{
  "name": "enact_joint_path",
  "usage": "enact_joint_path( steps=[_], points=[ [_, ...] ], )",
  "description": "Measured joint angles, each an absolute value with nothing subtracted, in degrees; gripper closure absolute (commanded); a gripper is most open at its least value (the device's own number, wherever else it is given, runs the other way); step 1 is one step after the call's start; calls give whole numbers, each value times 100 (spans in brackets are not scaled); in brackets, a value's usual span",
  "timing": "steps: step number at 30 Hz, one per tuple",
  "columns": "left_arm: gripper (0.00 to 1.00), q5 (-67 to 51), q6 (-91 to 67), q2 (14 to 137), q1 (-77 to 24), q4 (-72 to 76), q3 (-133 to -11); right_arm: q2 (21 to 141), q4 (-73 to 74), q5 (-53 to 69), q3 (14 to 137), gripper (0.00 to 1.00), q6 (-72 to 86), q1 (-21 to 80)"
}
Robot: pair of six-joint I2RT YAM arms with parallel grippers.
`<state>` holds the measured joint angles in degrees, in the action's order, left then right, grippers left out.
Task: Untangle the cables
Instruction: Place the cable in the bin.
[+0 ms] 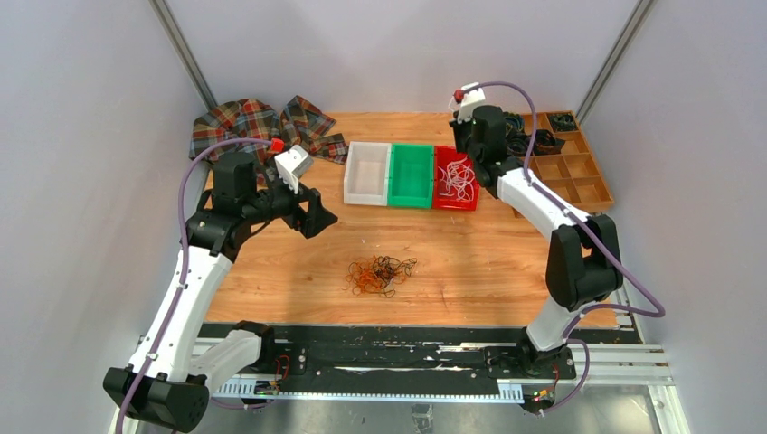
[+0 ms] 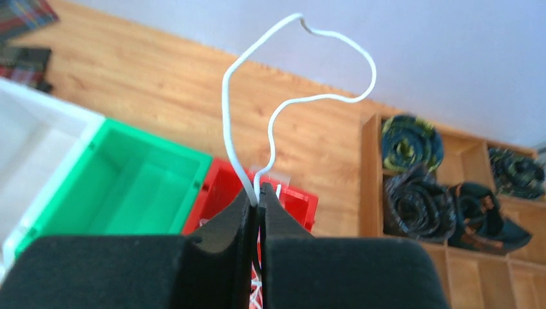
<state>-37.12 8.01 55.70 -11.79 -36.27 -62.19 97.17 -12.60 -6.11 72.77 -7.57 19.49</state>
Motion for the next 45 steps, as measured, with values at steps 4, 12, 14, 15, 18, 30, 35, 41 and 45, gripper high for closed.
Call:
enact_joint_path(
  steps=[4, 12, 14, 15, 18, 30, 35, 41, 45],
  points=[
    [14, -3726, 808, 5572, -1179, -3627, -6259, 9719, -1304, -615, 7721, 99, -781, 1949],
    [14, -3739, 819, 5572, -1179, -3625, -6267, 9780, -1406, -604, 7332, 99, -777, 1949],
    [14, -3747, 816, 5572, -1179, -3625, -6267, 9810, -1402, -602, 7026, 100, -766, 1949],
    [14, -3752, 816, 5572, -1179, -3623, -6267, 9848, -1391, -593, 6899, 99, -755, 1949],
    [14, -3771, 814, 5572, -1179, -3618, -6267, 10014, -1216, -532, 6632, 99, -729, 1951],
    [14, -3795, 773, 5570, -1179, -3614, -6267, 10674, 193, -454, 7319, 58, -379, 2008],
    [14, -3798, 775, 5566, -1179, -3612, -6267, 10580, 510, -558, 7494, 50, -318, 2008],
    [14, -3830, 775, 5564, -1179, -3614, -6267, 10204, 670, -408, 7511, 52, -292, 2008],
    [14, -3846, 775, 5566, -1179, -3612, -6267, 10066, 655, 12, 7719, 68, -178, 2001]
  ],
)
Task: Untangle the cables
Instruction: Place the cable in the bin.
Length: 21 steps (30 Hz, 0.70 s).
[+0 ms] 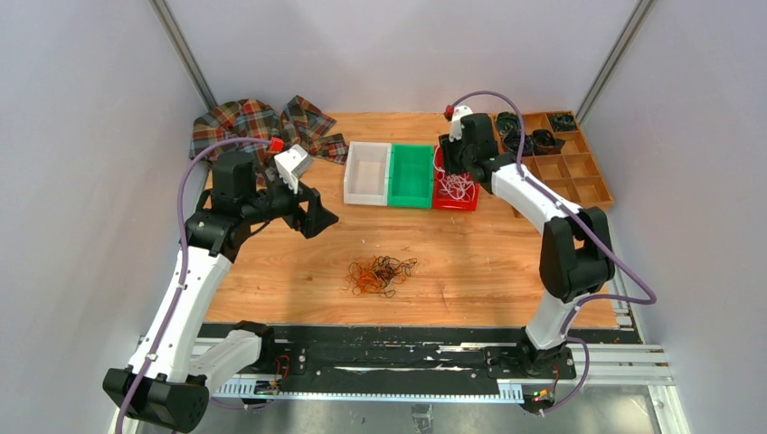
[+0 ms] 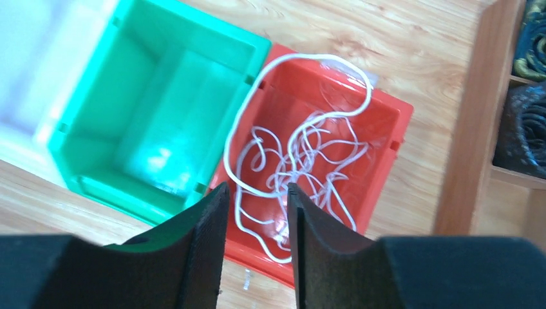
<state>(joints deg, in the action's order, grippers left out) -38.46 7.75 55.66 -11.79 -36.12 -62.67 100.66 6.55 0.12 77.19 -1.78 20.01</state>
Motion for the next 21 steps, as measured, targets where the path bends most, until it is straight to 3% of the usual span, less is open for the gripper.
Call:
enact_joint_path(
  steps=[7, 17, 21],
  points=[
    [13, -3848, 779, 5566, -1179, -3614, -6267, 10521, 596, 290, 8095, 99, 150, 1968],
    [13, -3846, 819, 5566, -1179, -3614, -6267, 11334, 709, 12, 7843, 99, 408, 1796],
    [13, -3844, 823, 5566, -1179, -3614, -6267, 11260, 701, -71, 7843, 76, 410, 1796]
  ],
)
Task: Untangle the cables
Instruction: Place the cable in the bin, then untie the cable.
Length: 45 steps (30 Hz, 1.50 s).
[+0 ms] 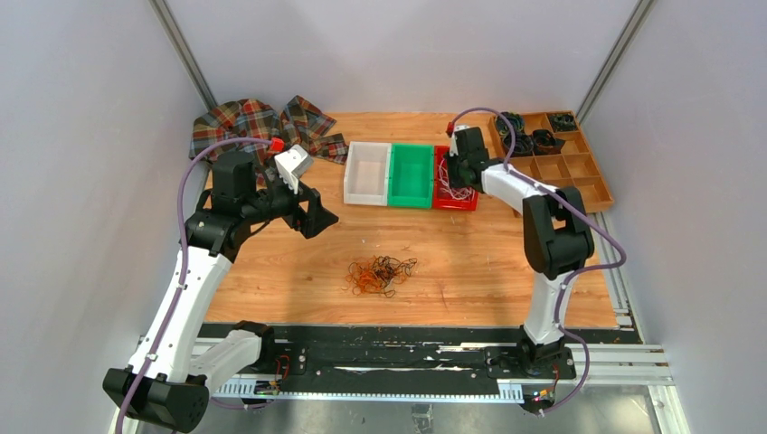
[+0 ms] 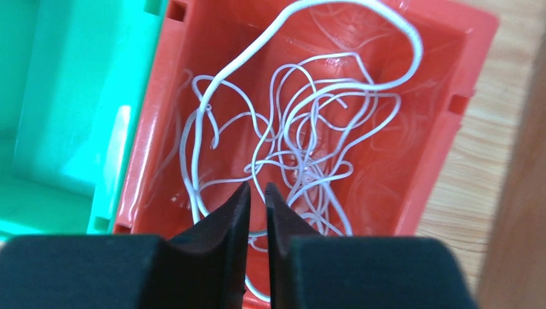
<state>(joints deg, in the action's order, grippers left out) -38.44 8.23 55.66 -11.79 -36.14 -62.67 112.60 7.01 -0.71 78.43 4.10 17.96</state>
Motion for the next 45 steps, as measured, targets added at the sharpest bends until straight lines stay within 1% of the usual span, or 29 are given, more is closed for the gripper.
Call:
enact_joint_path(
  steps=[1, 3, 6, 10, 12, 14, 17, 21, 24, 26, 34, 35, 37, 38, 43, 44, 45],
  points=[
    [13, -3844, 827, 5566, -1179, -3614, -6267, 11205, 711, -86, 7843, 69, 423, 1796],
    [13, -3841, 838, 5566, -1179, -3614, -6267, 11002, 727, -117, 7841, 59, 412, 1796],
    [10, -3839, 845, 5586, -1179, -3618, -6267, 10429, 733, -141, 7824, 51, 449, 1800],
    [4, -3839, 893, 5655, -1179, -3636, -6267, 9312, 561, -207, 7524, 47, 473, 1957],
    [1, -3830, 937, 5682, -1179, -3656, -6267, 8700, 414, -237, 7155, 46, 473, 2259],
    [1, -3826, 989, 5706, -1179, -3677, -6267, 8239, 311, -259, 6716, 46, 480, 2731],
    [2, -3813, 1074, 5749, -1179, -3739, -6265, 7846, 169, -266, 5957, 48, 528, 3660],
    [2, -3769, 1214, 5826, -1179, -3795, -6230, 7795, 78, -139, 5214, 48, 574, 4925],
    [2, -3734, 1326, 5837, -1179, -3837, -6136, 7865, -54, 14, 4965, 49, 580, 5500],
    [2, -3693, 1400, 5843, -1179, -3889, -6064, 8027, -163, 143, 4952, 51, 585, 5693],
    [2, -3599, 1608, 5927, -1179, -3972, -5924, 8825, -204, 342, 4954, 74, 775, 5745],
    [2, -3592, 1616, 5927, -1179, -3981, -5918, 8829, -193, 340, 4954, 79, 794, 5745],
    [1, -3586, 1638, 5927, -1179, -3999, -5911, 8766, -200, 338, 4954, 95, 827, 5745],
    [1, -3588, 1653, 5927, -1179, -4001, -5911, 8722, -200, 333, 4954, 99, 829, 5745],
    [7, -3603, 1684, 5927, -1179, -4007, -5911, 8359, -207, 296, 4954, 99, 950, 5745],
    [7, -3612, 1697, 5927, -1179, -4016, -5911, 8270, -209, 296, 4954, 93, 982, 5734],
    [8, -3627, 1706, 5927, -1179, -4034, -5911, 8200, -207, 298, 4954, 82, 1013, 5717]
  ],
)
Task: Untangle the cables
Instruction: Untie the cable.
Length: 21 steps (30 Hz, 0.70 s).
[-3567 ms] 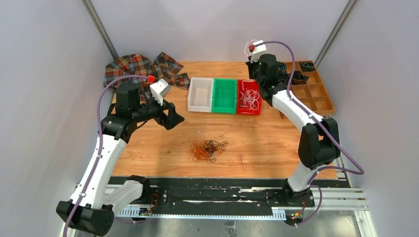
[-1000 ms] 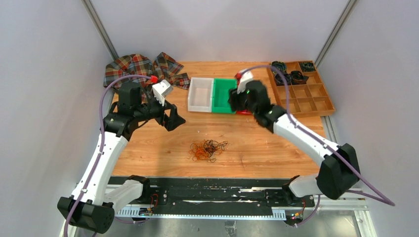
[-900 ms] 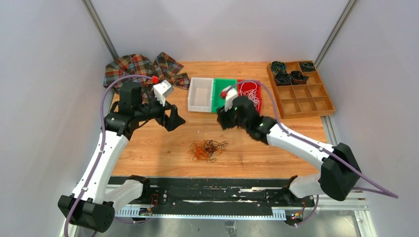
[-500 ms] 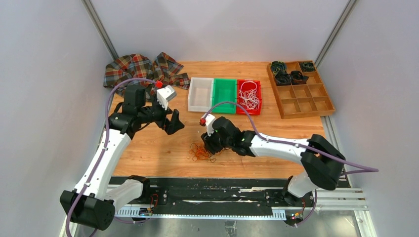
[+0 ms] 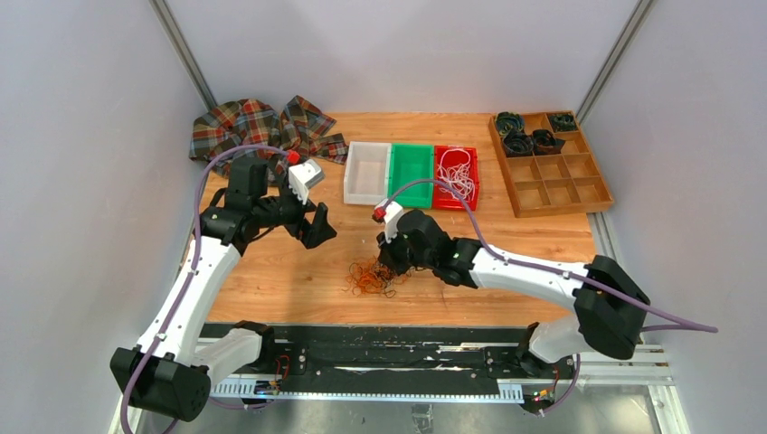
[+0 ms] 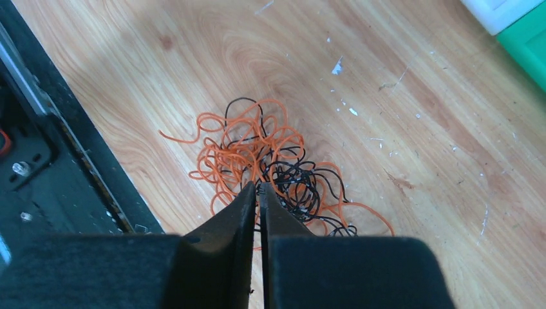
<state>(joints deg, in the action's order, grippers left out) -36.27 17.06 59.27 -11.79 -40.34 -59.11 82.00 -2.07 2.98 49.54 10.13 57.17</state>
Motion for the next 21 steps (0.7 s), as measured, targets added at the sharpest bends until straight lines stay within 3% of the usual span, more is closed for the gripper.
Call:
enact_joint_path(
  steps=[1, 3, 9, 21],
  points=[
    [8, -3642, 1717, 5924, -1179, -4049, -5911, 8114, -202, 296, 4954, 73, 1081, 5697],
    [8, -3669, 1726, 5913, -1179, -4073, -5911, 7992, -187, 294, 4956, 65, 1251, 5623],
    [2, -3710, 1737, 5850, -1179, -4091, -5911, 8068, 51, 213, 4998, 61, 1737, 5365],
    [0, -3712, 1737, 5743, -1179, -4093, -5911, 8523, -104, 609, 4862, 99, 2512, 5201]
  ],
)
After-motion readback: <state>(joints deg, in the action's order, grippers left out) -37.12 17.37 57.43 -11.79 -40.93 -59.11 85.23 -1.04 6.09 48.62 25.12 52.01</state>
